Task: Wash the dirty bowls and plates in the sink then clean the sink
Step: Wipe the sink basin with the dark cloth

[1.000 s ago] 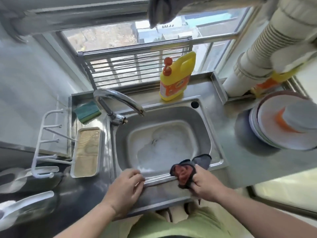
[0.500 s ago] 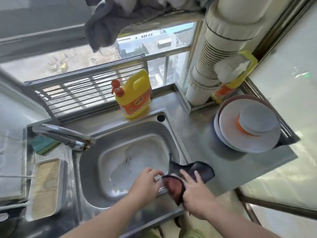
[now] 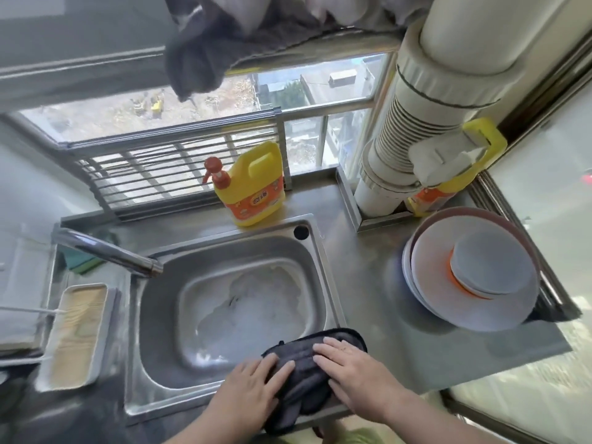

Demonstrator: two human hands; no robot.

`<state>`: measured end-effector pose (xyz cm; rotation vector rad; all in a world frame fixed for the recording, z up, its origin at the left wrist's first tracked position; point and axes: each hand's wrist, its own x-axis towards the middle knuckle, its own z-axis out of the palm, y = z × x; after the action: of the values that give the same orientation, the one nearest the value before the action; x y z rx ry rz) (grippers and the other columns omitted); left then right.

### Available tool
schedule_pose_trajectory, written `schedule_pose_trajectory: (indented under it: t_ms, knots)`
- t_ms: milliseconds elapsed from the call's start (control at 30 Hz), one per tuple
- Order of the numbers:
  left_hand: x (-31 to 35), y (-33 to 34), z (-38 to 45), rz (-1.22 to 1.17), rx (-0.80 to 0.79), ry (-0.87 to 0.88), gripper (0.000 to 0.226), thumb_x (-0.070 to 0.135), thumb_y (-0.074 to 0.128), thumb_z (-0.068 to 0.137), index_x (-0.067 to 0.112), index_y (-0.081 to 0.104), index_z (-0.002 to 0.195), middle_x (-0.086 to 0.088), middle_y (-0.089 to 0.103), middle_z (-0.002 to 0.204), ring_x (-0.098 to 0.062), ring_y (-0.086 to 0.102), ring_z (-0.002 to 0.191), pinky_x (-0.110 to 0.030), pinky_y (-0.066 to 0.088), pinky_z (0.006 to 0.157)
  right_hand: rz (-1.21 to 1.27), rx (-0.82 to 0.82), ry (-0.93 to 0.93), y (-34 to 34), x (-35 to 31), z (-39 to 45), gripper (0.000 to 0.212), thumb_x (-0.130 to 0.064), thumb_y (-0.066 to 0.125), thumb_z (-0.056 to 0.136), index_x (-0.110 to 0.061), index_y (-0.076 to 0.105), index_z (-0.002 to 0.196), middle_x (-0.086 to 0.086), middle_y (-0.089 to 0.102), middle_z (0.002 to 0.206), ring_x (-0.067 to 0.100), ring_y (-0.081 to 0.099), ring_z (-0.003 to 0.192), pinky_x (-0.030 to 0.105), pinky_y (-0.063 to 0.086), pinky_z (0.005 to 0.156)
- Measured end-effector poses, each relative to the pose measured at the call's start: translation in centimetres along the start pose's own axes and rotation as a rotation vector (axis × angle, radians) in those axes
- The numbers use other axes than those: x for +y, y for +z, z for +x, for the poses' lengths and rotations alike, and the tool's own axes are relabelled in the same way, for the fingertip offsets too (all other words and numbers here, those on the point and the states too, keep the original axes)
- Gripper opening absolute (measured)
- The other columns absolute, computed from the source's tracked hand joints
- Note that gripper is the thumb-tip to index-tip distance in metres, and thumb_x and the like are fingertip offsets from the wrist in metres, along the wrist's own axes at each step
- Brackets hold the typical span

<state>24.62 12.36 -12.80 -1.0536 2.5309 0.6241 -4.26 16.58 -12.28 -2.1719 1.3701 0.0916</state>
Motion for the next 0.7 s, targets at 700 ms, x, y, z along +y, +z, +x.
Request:
schedule_pose_trajectory:
  t_ms: [700]
  knots:
    - [-9.9,-27.8,14.3,-1.417,0.681,-0.596,0.066,0.006,0.09,0.08,0.021,0.053,0.133,-0.001,0.069,0.111,-0.015,0.069,0.097,-0.02,0.053,0.073,0.817,0.27,0.312,-30.9,0.6,24.7,0.057,-0.029,0.072,0.094,-0.04,0.039,0.139,0.008,0.061,0.128,0.025,0.064,0.103,0.045,0.059,0.089]
